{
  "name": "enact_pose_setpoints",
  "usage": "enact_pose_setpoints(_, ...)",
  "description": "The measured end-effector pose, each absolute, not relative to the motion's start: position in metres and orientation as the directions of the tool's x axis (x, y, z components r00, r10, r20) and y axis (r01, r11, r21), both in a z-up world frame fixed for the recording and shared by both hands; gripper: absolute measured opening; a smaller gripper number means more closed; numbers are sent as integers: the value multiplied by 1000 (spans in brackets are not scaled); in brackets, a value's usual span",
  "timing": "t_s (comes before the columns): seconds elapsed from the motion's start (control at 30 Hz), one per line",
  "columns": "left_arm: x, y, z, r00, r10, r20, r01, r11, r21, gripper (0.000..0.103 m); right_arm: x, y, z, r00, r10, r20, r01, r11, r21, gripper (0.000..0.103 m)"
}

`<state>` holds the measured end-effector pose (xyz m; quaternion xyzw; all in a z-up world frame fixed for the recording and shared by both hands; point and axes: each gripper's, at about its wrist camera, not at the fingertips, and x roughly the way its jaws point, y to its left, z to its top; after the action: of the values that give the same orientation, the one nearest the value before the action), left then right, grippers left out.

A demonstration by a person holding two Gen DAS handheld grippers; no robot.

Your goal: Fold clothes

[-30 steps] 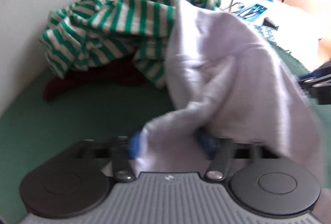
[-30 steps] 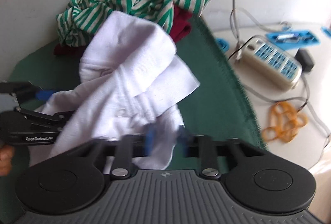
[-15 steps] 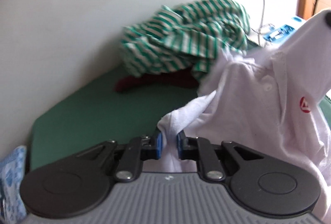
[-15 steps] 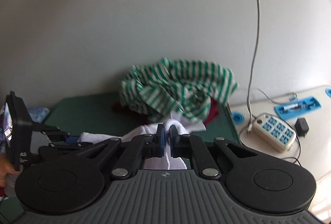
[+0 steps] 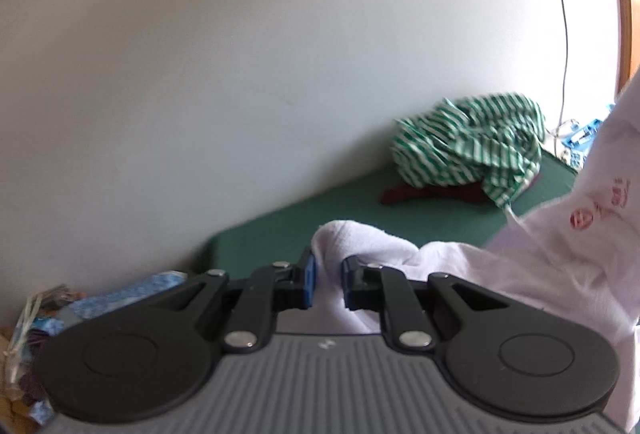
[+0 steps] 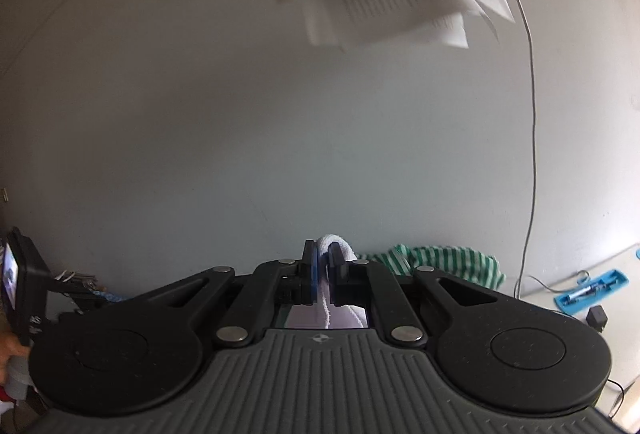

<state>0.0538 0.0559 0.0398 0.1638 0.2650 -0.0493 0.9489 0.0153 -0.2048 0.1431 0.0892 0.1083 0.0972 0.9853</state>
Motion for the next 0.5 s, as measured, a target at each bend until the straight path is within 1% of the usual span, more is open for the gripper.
enact_pose_setpoints(0.13,20,94,69,886,-8,-463,145,955,260,14,-12,-184,149,969,194,-150,-163,967,198,5)
enact_pose_setpoints(0.27,0,127,83,908,43,-418,75,962,262,15,-28,-186,155,981,155,-113,-125,964,234,5)
enact_pose_setpoints(0.4,-4,158,71,889,93,-449,22,969,244,15,-41,-205,158,991,111,-81,-82,951,300,6)
enact_pose_setpoints(0.5,-9,171,39,852,119,-510,11,970,244,16,-51,-223,153,991,108,-75,-76,938,339,6)
